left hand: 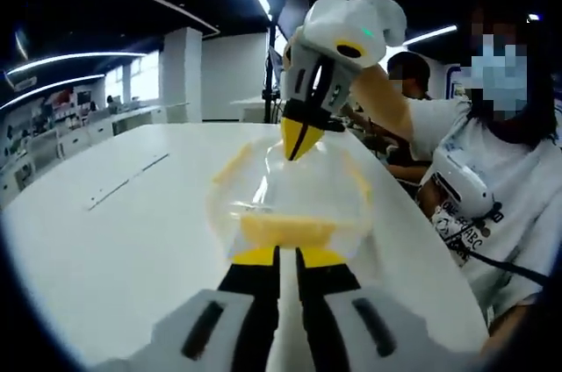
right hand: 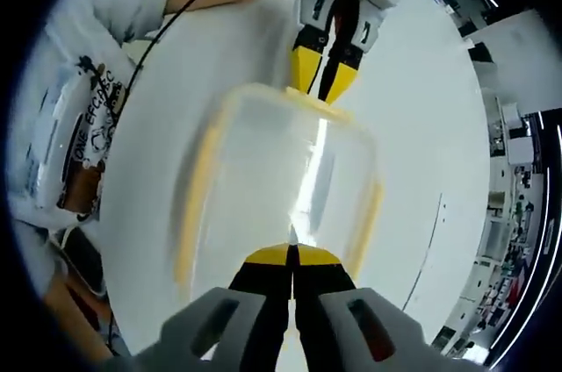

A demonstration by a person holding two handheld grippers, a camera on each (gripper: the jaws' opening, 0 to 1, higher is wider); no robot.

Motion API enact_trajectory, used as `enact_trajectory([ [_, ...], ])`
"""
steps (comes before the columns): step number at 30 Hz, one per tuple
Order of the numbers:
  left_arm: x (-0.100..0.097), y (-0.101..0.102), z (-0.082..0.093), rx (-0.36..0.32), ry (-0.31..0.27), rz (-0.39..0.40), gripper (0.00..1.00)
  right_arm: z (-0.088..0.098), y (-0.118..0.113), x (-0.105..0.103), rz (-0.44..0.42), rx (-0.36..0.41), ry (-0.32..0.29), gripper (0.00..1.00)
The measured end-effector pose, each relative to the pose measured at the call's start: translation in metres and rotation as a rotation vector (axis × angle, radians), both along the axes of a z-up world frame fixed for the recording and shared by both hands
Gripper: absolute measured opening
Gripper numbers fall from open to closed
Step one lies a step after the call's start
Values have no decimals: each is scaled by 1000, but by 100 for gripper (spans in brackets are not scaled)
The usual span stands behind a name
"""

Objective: Snap each plastic latch of the storage box into its locked position after aligning the lid with the box until every specified latch is closed and the lid sits flush.

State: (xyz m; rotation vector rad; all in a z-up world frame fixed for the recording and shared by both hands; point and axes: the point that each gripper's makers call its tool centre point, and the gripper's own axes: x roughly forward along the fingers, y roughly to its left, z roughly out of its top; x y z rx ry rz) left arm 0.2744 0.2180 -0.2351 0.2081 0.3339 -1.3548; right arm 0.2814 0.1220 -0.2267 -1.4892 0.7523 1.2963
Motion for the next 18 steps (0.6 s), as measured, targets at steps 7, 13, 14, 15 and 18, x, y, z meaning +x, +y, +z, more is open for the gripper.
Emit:
enact_trajectory([
  [7, 0, -6, -2, 24, -5, 6, 0, -1, -3, 2, -25, 18, 16, 0],
  [13, -23, -10, -46, 306, -23, -82, 0, -3, -1, 1, -38, 36, 47, 0],
  [14, -16, -9, -42, 311, -64, -97, 0, -4, 0, 1, -36, 36, 41, 0],
  [15, -9, -8, -39, 279, -22, -86, 0, -4, 0, 1, -35, 36, 34, 0],
  [18, -10, -7, -40, 264, 4, -84, 0, -4, 1, 3, -31, 35, 24, 0],
])
